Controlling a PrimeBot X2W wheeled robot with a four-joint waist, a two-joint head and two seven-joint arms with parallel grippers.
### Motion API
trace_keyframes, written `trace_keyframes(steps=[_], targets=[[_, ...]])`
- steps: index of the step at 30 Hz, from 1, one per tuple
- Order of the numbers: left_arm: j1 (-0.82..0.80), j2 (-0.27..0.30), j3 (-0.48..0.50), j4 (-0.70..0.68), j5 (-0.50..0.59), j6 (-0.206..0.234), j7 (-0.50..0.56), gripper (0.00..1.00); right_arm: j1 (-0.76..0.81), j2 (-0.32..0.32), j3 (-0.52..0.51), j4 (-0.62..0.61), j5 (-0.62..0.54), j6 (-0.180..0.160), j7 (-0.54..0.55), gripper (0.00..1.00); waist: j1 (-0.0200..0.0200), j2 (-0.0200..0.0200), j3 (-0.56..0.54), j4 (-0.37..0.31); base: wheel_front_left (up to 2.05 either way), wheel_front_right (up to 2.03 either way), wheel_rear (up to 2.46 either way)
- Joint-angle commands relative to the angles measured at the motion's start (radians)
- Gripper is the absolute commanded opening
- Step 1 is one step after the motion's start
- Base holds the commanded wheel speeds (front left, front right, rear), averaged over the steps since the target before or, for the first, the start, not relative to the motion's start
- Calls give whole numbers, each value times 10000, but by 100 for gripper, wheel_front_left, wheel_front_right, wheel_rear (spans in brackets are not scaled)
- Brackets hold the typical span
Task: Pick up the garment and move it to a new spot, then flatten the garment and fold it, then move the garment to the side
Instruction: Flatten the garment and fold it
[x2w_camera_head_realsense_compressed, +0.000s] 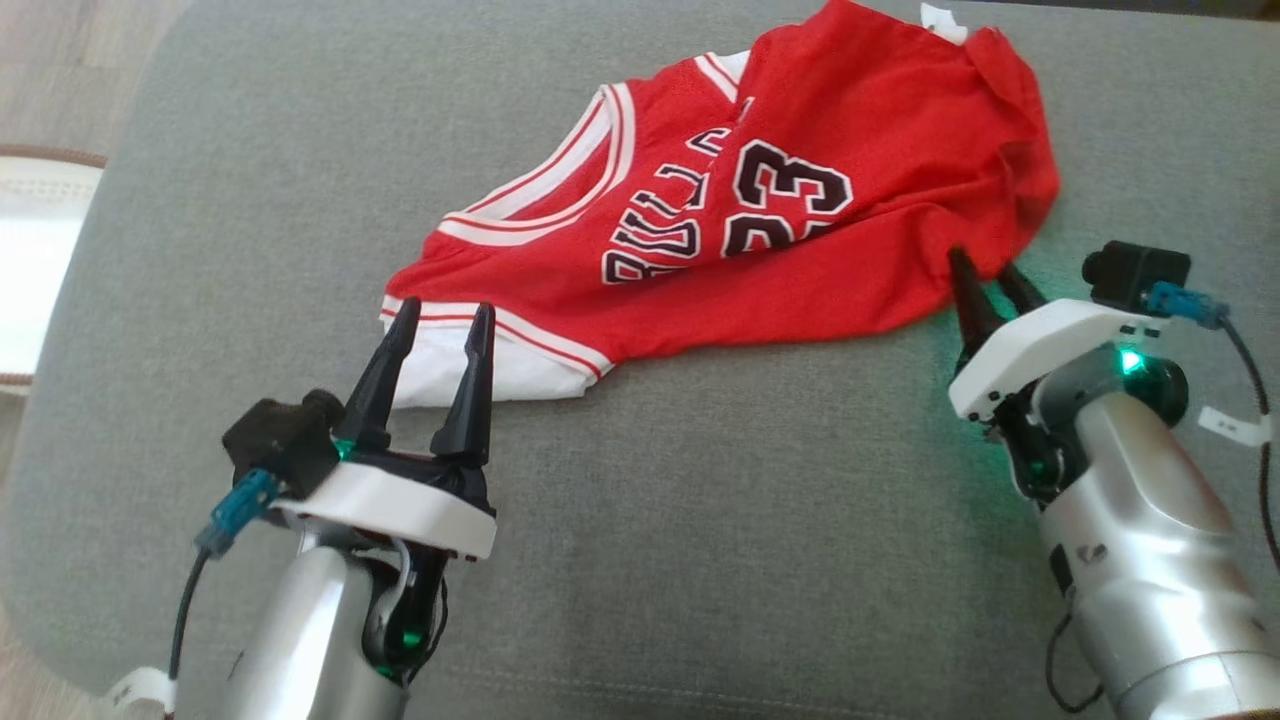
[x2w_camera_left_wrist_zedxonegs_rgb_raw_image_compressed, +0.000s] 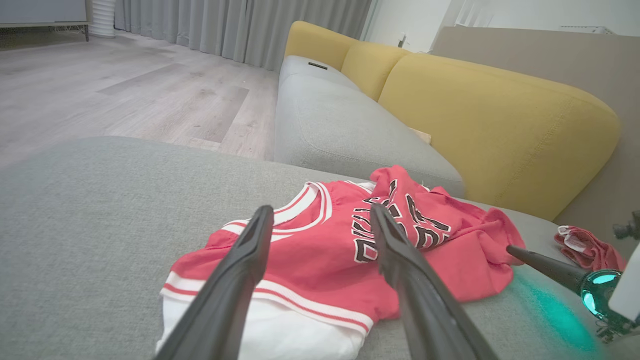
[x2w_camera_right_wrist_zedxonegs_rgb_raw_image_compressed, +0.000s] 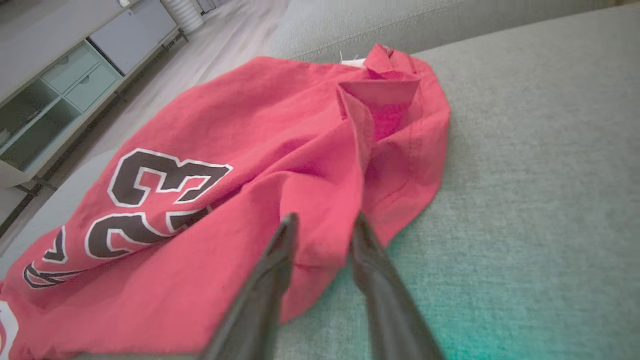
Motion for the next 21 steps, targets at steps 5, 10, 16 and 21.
trace_keyframes(steps=[5, 10, 16, 21], targets=[[-368, 61, 357, -201, -32, 51, -61, 100, -540, -204, 846, -61, 30, -9, -1338, 0, -1, 0, -251, -348, 0, 0, 0], [-220, 61, 478, -191, -73, 61, -61, 100, -366, -650, 1324, -558, 41, -9, -2256, 0, -1, 0, -677, -733, 0, 0, 0], [92, 61, 521, -220, -165, 95, -61, 100, 383, -1265, 1566, -2206, 143, -9, -2487, 0, -1, 0, -1260, -1138, 0, 0, 0], [348, 61, 559, -299, -240, 154, -61, 100, 1138, -1695, 1442, -4050, 1, -9, -1965, 0, -1, 0, -1583, -1368, 0, 0, 0]])
